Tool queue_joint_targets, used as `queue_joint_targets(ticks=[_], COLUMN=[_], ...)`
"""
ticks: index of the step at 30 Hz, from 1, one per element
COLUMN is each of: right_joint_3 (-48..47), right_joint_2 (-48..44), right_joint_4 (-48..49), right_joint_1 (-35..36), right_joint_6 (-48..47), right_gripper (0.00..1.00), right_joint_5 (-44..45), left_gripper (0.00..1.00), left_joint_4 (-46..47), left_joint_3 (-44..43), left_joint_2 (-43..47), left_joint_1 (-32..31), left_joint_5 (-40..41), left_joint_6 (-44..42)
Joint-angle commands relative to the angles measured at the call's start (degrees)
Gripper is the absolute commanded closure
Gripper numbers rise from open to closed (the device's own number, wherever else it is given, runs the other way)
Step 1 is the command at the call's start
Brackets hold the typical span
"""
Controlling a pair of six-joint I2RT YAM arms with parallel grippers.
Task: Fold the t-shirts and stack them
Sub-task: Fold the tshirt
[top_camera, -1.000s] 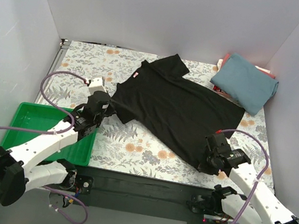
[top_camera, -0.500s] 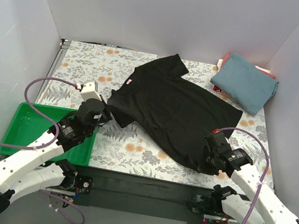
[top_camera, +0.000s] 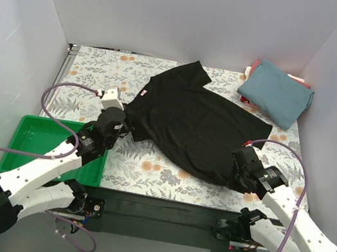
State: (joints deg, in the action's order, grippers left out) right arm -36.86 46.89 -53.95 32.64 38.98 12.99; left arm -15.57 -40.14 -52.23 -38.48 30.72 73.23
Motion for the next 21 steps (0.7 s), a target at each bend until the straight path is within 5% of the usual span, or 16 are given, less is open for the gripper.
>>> queue_joint_targets(ticks=[1, 5, 21], right_joint_3=[-3.04, -4.09, -4.53], right_joint_2=[1.35, 3.64, 10.32], right_joint_4=[0.34, 2.18, 13.96], right_joint_1=[0.14, -0.12, -9.26], right_joint_6=[0.31, 0.39, -4.79], right_gripper=[0.99, 0.99, 0.99], right_joint_5=[7.38, 11.87, 13.20], left_gripper=[1.00, 1.00, 1.00], left_joint_4=[11.78, 20.92, 31.83], left_joint_3=[-0.81, -2.83, -15.84], left_joint_2=[-3.22, -10.43, -31.08], left_joint_1=[0.33, 2.70, 15.27], left_joint_5=[1.10, -4.69, -26.32], left_joint_6=[-6.60, -8.98, -11.18])
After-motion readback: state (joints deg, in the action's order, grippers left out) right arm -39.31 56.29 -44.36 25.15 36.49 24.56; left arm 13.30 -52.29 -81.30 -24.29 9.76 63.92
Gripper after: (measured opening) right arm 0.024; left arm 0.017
